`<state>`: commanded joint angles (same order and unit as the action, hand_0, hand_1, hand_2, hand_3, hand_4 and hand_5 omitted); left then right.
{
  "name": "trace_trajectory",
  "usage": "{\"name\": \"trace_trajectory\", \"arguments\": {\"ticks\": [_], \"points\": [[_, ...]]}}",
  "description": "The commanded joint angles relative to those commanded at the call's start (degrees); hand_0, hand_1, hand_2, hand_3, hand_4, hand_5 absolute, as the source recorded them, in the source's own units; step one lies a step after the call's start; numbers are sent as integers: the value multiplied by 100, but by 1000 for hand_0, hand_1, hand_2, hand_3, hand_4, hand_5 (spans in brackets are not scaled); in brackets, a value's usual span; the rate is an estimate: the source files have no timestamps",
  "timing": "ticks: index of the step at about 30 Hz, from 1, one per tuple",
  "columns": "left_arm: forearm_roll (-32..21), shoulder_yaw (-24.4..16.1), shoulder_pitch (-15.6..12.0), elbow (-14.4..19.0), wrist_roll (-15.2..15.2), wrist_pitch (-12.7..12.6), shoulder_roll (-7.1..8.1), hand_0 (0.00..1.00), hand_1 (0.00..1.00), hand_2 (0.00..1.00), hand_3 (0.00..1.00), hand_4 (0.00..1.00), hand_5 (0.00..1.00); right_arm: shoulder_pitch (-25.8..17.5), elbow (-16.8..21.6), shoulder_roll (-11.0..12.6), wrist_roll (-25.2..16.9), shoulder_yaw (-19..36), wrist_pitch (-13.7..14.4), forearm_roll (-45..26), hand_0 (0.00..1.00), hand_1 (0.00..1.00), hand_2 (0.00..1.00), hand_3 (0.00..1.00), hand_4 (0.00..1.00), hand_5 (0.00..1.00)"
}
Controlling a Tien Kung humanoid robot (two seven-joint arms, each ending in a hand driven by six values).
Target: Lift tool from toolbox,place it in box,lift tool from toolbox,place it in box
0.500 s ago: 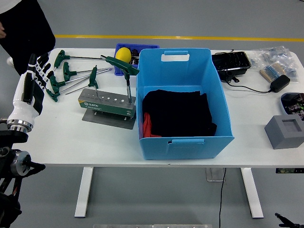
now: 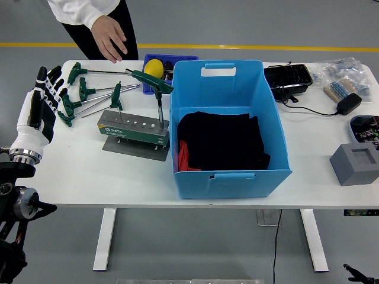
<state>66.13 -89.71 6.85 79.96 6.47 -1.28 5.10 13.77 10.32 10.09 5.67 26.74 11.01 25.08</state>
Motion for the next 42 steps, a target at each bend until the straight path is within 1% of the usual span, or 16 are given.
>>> {"name": "trace_trajectory", "arguments": {"ticks": [10, 11, 12, 15, 16, 17, 19, 22, 23, 27, 28, 29, 38, 42], "points": [[20, -36, 26, -34, -27, 12, 3, 934, 989, 998, 882, 921, 998, 13, 0, -22, 105, 367, 24, 317, 619, 606, 673, 563, 821, 683], [19, -40, 28, -33, -27, 10, 5, 936, 992, 998, 887, 921, 998, 13, 0, -22, 123, 396, 19, 327, 628, 625, 693, 563, 820, 683], [19, -43, 31, -33, -27, 6, 9, 936, 992, 998, 887, 921, 998, 10, 0, -28, 156, 474, 12, 378, 628, 625, 693, 563, 820, 683], [21, -49, 39, -38, -26, 0, 20, 936, 992, 998, 887, 921, 998, -5, 0, -47, 312, 735, -31, 552, 628, 625, 693, 563, 820, 683], [20, -52, 40, -41, -25, -2, 20, 936, 992, 998, 887, 921, 998, -11, 0, -49, 426, 816, -97, 620, 628, 625, 693, 563, 820, 683], [19, -53, 40, -43, -23, -4, 20, 937, 994, 998, 888, 921, 998, -16, 0, -48, 573, 896, -186, 678, 681, 698, 757, 577, 826, 680], [20, -50, 41, -44, -23, -5, 20, 937, 994, 998, 888, 921, 998, -27, 0, -45, 719, 937, -286, 675, 681, 698, 757, 577, 826, 680], [20, -55, 47, -44, -21, -8, 17, 937, 994, 998, 888, 921, 998, -46, 0, -33, 823, 869, -413, 543, 681, 698, 757, 577, 826, 680], [19, -56, 50, -46, -20, -8, 19, 939, 994, 998, 889, 922, 998, -46, 0, -31, 841, 855, -434, 510, 704, 730, 797, 607, 840, 681], [18, -53, 57, -50, -19, -10, 23, 939, 994, 998, 889, 922, 998, -49, 0, -27, 877, 747, -491, 281, 704, 730, 797, 607, 840, 681], [19, -51, 57, -50, -19, -11, 24, 939, 994, 998, 889, 922, 998, -50, 0, -27, 872, 710, -495, 226, 704, 730, 797, 607, 840, 681], [19, -53, 57, -52, -19, -13, 23, 941, 995, 998, 889, 924, 998, -50, 0, -29, 871, 690, -497, 193, 719, 742, 809, 634, 849, 681], [9, -64, 64, -71, -13, -10, 1, 942, 998, 998, 891, 925, 998, -79, 0, -7, 749, 278, -518, -210, 727, 743, 809, 633, 849, 680], [11, -48, 78, -73, -14, -4, -24, 944, 998, 998, 895, 926, 998, -96, 0, -12, 694, 233, -491, -281, 727, 740, 807, 634, 849, 686]]}}
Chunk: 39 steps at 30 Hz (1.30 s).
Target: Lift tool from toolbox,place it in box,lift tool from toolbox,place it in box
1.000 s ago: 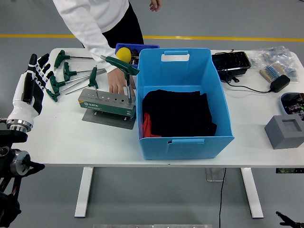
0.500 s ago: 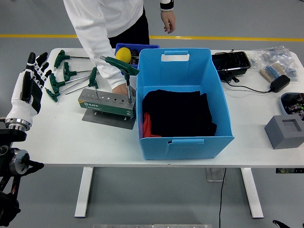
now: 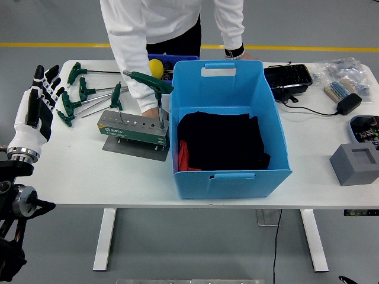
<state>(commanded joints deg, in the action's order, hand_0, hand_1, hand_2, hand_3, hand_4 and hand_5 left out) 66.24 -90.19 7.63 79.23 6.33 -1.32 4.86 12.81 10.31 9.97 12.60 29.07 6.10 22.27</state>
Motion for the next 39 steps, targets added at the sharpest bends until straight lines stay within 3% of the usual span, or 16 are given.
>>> {"name": "trace_trajectory", "arguments": {"ticks": [10, 16, 17, 22, 23, 27, 28, 29, 34, 35, 39], "points": [[-6, 131, -10, -56, 7, -11, 23, 945, 998, 998, 895, 927, 998, -60, 0, -37, -29, 27, 27, 45, 722, 738, 805, 630, 866, 704], [1204, 155, 263, -149, -49, -224, 258, 944, 998, 998, 896, 956, 998, -89, 0, -40, -80, 20, 52, 94, 714, 732, 799, 630, 880, 717], [1465, 195, 331, -185, -53, -228, 312, 946, 998, 998, 902, 998, 860, -92, 0, -39, -90, 3, 56, 80, 710, 728, 794, 624, 881, 720], [2657, 427, 769, -373, -35, -283, 580, 946, 998, 998, 902, 998, 860, -114, 0, -41, -116, -72, 80, -25, 710, 728, 794, 624, 881, 720], [2918, 483, 864, -412, -29, -291, 628, 954, 998, 998, 929, 998, 789, -117, 0, -41, -119, -85, 84, -42, 710, 726, 791, 623, 881, 722], [3800, 870, 1312, -626, -99, -271, 865, 954, 998, 998, 929, 998, 789, -132, 0, -49, -123, -86, 106, -50, 710, 726, 791, 623, 881, 722], [4023, 1040, 1479, -732, -147, -240, 963, 954, 998, 998, 929, 998, 789, -136, 0, -51, -121, -84, 110, -45, 710, 726, 791, 623, 881, 722], [4284, 1228, 1661, -830, -184, -209, 1044, 974, 998, 998, 956, 998, 709, -138, 0, -52, -122, -87, 114, -44, 709, 722, 787, 619, 880, 723], [5475, 2050, 2396, -1210, -177, -125, 1311, 974, 998, 998, 956, 998, 709, -131, 0, -51, -123, -125, 121, -60, 709, 722, 787, 619, 880, 723], [5695, 2224, 2537, -1298, -162, -75, 1357, 961, 998, 998, 967, 998, 615, -128, 0, -50, -125, -147, 123, -85, 706, 722, 783, 617, 881, 723], [5907, 2844, 2981, -1549, -101, 48, 1421, 961, 998, 998, 967, 998, 615, -114, 0, -42, -122, -195, 127, -131, 706, 722, 783, 617, 881, 723]]}}
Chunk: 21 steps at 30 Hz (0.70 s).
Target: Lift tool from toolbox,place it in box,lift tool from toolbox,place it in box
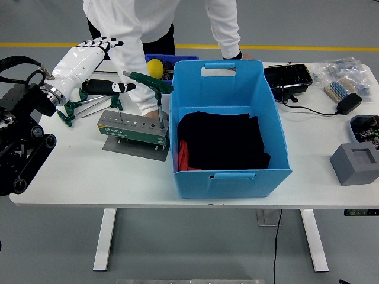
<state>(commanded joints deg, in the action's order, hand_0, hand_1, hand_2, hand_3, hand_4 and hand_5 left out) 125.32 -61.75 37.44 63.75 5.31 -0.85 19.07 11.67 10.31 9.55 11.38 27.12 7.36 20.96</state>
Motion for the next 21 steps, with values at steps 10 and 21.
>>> {"name": "trace_trajectory", "arguments": {"ticks": [10, 21], "points": [[-289, 963, 740, -435, 74, 230, -199, 888, 905, 889, 896, 998, 567, 34, 0, 10, -4, -86, 15, -49, 704, 718, 778, 609, 872, 718], [-276, 1858, 1321, -1082, 119, -27, -488, 653, 554, 512, 626, 998, 616, 77, 2, 30, -3, -95, 41, 25, 696, 713, 771, 605, 868, 716]]}}
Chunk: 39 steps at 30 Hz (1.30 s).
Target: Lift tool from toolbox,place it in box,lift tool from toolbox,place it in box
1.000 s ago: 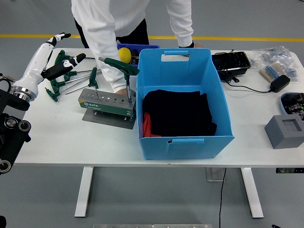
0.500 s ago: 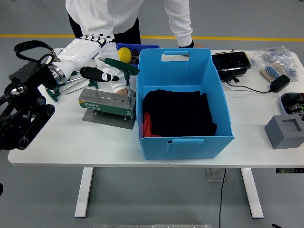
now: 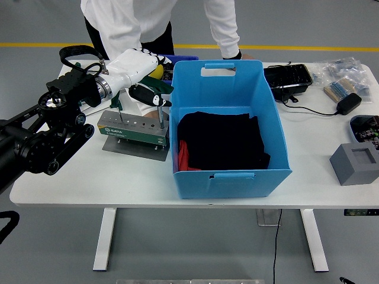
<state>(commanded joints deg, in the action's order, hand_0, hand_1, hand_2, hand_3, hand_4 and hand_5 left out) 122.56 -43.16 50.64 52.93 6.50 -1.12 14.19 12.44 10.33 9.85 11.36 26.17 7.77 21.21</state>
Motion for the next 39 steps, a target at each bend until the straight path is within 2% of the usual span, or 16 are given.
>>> {"name": "trace_trajectory", "arguments": {"ticks": [4, 5, 6, 10, 11, 16, 17, 22, 23, 24, 28, 29, 39], "points": [[15, 484, 258, -406, -25, -3, -62, 653, 554, 512, 626, 998, 616, 39, 10, 11, -37, -5, 46, 23, 696, 713, 771, 605, 868, 716], [9, 579, 314, -510, -22, -33, -76, 549, 447, 419, 525, 998, 639, 47, 10, 14, -56, -13, 58, 33, 690, 705, 759, 601, 867, 715], [12, 636, 352, -604, -20, -65, -90, 549, 447, 419, 525, 998, 639, 53, 12, 17, -72, -23, 69, 28, 690, 705, 759, 601, 867, 715], [-26, 695, 428, -871, 12, -234, -142, 549, 447, 419, 525, 998, 639, 62, 16, 25, -113, -10, 105, 16, 690, 705, 759, 601, 867, 715], [-54, 707, 441, -926, 28, -297, -151, 413, 313, 310, 403, 998, 657, 66, 17, 28, -118, -4, 111, 26, 681, 700, 755, 600, 865, 716], [-197, 754, 470, -1144, 120, -625, -192, 413, 313, 310, 403, 998, 657, 97, 27, 41, -111, 35, 117, 116, 681, 700, 755, 600, 865, 716], [-235, 762, 473, -1187, 142, -678, -200, 341, 248, 256, 335, 998, 665, 103, 28, 43, -109, 40, 117, 130, 679, 697, 751, 597, 863, 719], [-575, 821, 474, -1378, 254, -880, -246, 341, 248, 256, 335, 998, 665, 114, 31, 48, -113, 51, 119, 163, 679, 697, 751, 597, 863, 719], [-622, 833, 474, -1402, 267, -903, -256, 305, 204, 223, 287, 998, 693, 113, 31, 47, -115, 54, 122, 164, 674, 696, 748, 597, 864, 719], [-686, 853, 475, -1431, 278, -926, -268, 305, 204, 223, 287, 998, 693, 113, 31, 45, -116, 60, 125, 169, 674, 696, 748, 597, 864, 719], [-846, 913, 493, -1516, 290, -970, -317, 305, 204, 223, 287, 998, 693, 110, 33, 43, -123, 68, 134, 189, 674, 696, 748, 597, 864, 719], [-916, 918, 497, -1548, 294, -974, -336, 289, 172, 199, 248, 998, 740, 109, 34, 44, -121, 77, 136, 206, 673, 692, 748, 593, 860, 714], [-1295, 991, 524, -1719, 323, -1085, -469, 274, 153, 180, 216, 998, 764, 134, 37, 50, -149, 55, 155, 191, 671, 691, 746, 591, 857, 711]]}}
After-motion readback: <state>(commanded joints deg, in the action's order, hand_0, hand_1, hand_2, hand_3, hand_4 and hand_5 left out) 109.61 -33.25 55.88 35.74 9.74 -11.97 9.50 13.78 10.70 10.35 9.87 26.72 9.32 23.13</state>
